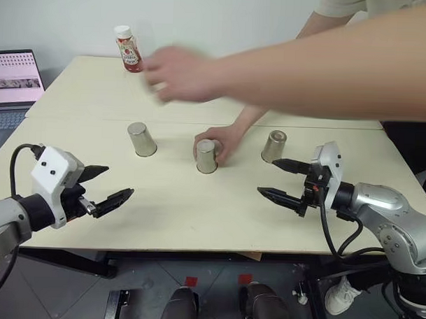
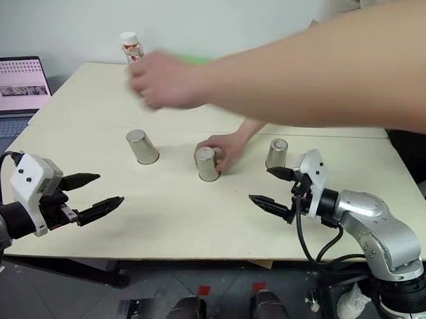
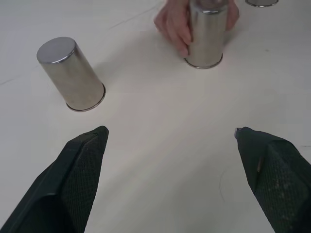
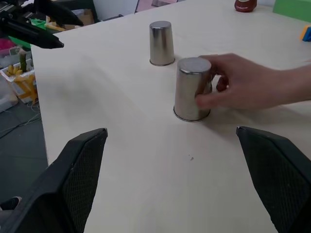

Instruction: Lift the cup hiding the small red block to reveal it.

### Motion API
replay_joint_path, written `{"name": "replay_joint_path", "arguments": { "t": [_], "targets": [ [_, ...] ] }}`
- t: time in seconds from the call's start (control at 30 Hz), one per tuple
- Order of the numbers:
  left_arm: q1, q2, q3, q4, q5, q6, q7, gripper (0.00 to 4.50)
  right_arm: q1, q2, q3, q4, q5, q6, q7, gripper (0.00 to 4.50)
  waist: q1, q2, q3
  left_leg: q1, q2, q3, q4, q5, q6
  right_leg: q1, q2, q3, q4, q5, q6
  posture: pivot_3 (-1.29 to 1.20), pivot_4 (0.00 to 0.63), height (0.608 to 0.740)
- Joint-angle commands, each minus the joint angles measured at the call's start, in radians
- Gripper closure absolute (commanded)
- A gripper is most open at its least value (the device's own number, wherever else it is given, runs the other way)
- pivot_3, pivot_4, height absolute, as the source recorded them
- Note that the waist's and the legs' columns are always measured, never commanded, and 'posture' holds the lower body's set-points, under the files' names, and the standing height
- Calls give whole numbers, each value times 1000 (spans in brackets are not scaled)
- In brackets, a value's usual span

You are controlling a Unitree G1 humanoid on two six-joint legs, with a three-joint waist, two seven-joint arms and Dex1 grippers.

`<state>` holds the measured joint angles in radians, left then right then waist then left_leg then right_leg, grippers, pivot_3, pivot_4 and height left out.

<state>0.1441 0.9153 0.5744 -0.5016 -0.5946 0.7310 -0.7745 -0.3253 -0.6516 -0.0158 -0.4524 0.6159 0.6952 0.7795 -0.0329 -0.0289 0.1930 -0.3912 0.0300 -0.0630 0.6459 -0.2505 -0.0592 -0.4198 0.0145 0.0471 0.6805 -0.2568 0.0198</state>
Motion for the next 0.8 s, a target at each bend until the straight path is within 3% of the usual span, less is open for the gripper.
{"name": "replay_joint_path", "arguments": {
  "t": [0.03, 0.47, 0.8],
  "targets": [
    [-16, 8, -2, -14, 2, -8, 2, 83, -4, -5, -18, -42, 17, -1, -3, 0, 0, 0, 0, 0, 0, 0, 0, 0, 0, 0, 0, 0, 0, 0, 0, 0, 150, 740],
    [-33, 5, -14, -13, -3, -6, 4, 83, 2, -2, -16, -45, 14, -1, 0, 0, 0, 0, 0, 0, 0, 0, 0, 0, 0, 0, 0, 0, 0, 0, 0, 0, 150, 740],
    [-136, -41, -67, 59, 25, -3, 97, 83, -24, 31, 8, -68, 37, 18, -13, 0, 0, 0, 0, 0, 0, 0, 0, 0, 0, 0, 0, 0, 0, 0, 0, 0, 150, 740]
  ]
}}
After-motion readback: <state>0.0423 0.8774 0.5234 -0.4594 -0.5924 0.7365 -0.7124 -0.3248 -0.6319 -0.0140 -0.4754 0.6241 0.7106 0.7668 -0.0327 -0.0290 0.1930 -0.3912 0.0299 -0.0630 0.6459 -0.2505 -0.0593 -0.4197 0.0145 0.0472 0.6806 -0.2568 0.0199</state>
